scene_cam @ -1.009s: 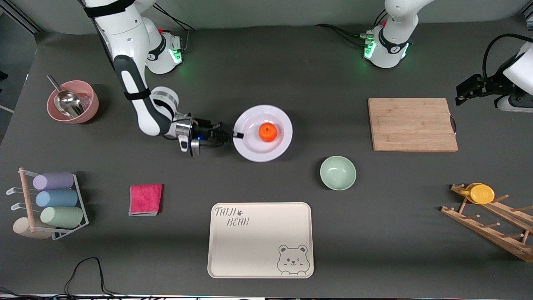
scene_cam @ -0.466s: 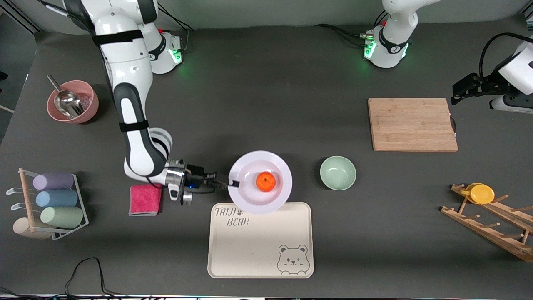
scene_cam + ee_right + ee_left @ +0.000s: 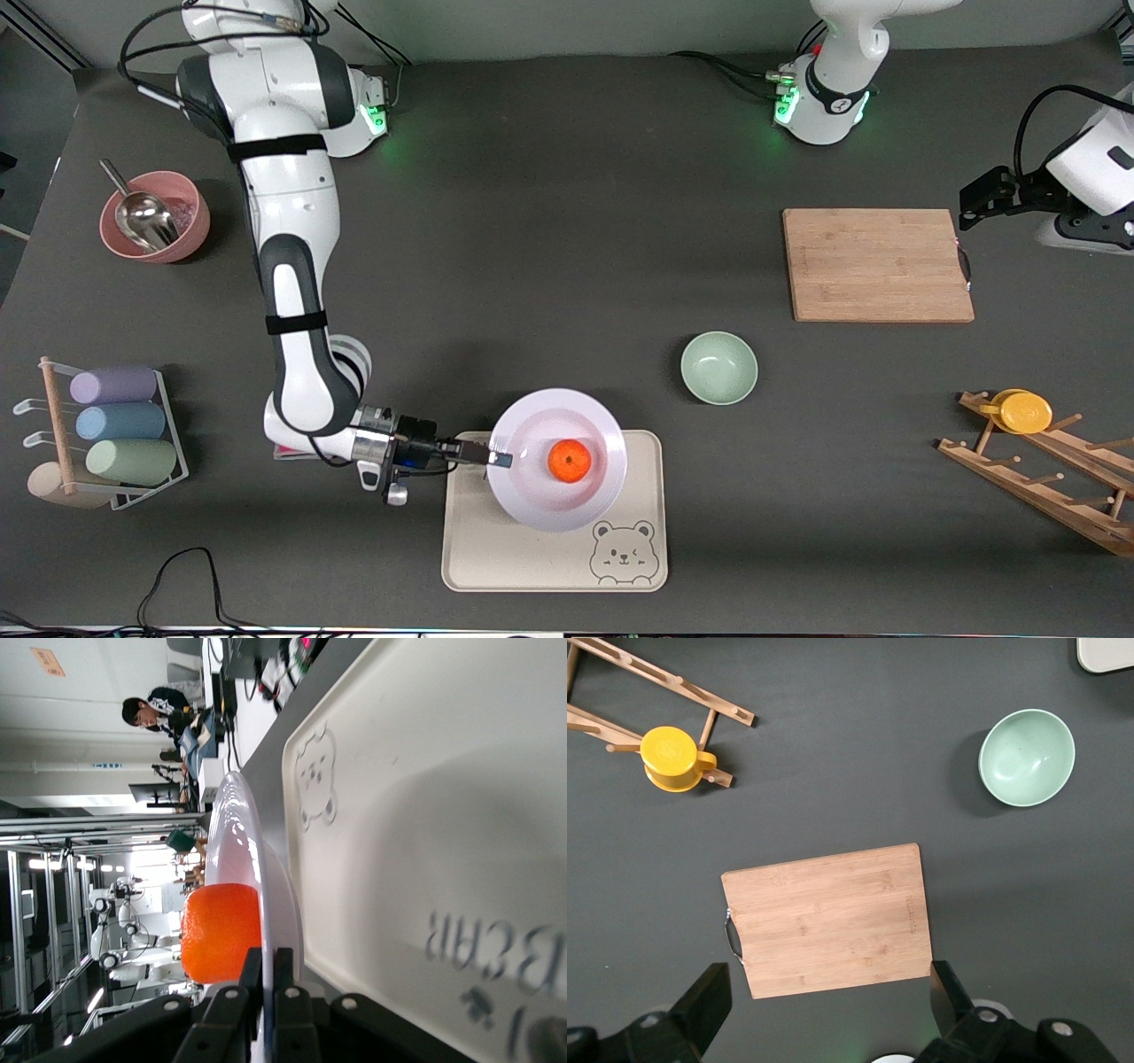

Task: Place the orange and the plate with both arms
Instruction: 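Slide the plate with the right gripper onto the bear placemat, then open the right gripper and release the plate on the placemat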

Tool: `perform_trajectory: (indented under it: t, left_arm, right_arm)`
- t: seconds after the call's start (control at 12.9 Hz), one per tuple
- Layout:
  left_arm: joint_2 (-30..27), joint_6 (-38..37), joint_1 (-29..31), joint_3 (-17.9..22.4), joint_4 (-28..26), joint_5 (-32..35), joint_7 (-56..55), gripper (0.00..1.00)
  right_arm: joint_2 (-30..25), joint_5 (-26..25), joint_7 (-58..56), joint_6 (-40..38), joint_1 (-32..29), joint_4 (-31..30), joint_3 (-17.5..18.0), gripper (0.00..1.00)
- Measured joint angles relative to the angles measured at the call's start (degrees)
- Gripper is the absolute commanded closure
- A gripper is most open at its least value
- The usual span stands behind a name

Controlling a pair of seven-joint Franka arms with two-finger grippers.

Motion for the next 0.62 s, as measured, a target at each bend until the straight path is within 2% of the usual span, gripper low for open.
perform_trajectory:
  t: [0.31,0.47,0.62]
  left_arm:
    - [3.13,3.79,-0.36,0.09,-0.17,0.88,-0.07,0.0]
    - [4.0,3.71,-0.35,0.5,-0.11,0.89,-0.32,0.0]
    - [3.75,0.59,-0.35,1.02,1.43,0.89,-1.64,0.0]
  right_arm:
    - [7.89,-1.88,2.93,4.47,-3.44,11.9,0.03,1.0]
    - [10.39,-1.89,3.6,7.54,-3.58,15.05,0.6,1.0]
    - [11.41,-1.9,3.67,10.64,-3.54,16.38,3.4,1.0]
